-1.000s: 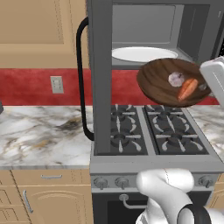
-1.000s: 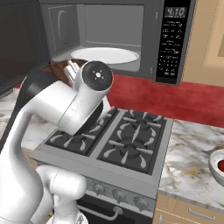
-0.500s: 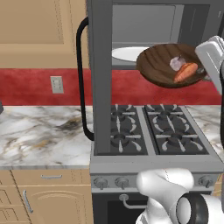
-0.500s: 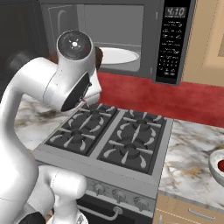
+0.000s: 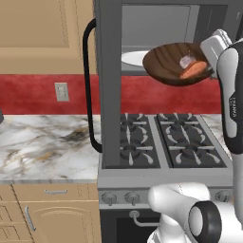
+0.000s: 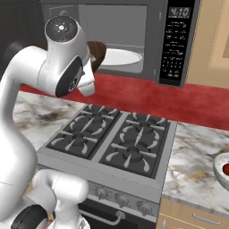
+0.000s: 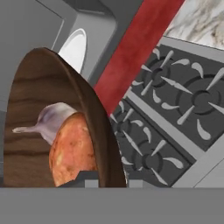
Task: Place the bowl containing the sweet potato and garlic in the microwave. Close the microwave door and press the start button to microwave the meal.
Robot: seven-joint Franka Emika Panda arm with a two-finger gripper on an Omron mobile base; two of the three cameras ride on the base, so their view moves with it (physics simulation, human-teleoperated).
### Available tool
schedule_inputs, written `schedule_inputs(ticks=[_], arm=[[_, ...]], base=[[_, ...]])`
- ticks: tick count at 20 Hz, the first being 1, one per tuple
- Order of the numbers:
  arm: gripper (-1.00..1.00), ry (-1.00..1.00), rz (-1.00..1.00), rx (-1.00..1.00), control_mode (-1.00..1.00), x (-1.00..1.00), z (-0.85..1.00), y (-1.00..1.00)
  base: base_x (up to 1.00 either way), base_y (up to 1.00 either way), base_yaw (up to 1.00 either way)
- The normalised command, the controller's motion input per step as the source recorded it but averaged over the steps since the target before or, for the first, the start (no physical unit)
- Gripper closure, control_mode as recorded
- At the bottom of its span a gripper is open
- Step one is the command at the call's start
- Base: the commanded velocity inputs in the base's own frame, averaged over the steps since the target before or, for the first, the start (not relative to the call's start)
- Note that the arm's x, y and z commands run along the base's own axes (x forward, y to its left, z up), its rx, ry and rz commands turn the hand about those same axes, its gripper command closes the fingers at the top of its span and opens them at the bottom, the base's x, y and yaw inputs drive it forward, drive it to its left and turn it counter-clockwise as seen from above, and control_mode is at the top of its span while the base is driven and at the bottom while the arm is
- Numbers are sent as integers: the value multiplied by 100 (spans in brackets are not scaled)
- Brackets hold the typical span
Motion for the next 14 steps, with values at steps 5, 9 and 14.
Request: schedule_inputs(ticks=[5, 9, 14], arm=[[100, 0, -12, 4, -100, 37, 0, 16], [100, 0, -12, 11, -100, 33, 0, 1], [100, 0, -11, 13, -100, 31, 0, 0]], base=[[0, 0, 0], [0, 0, 0], [0, 0, 0]])
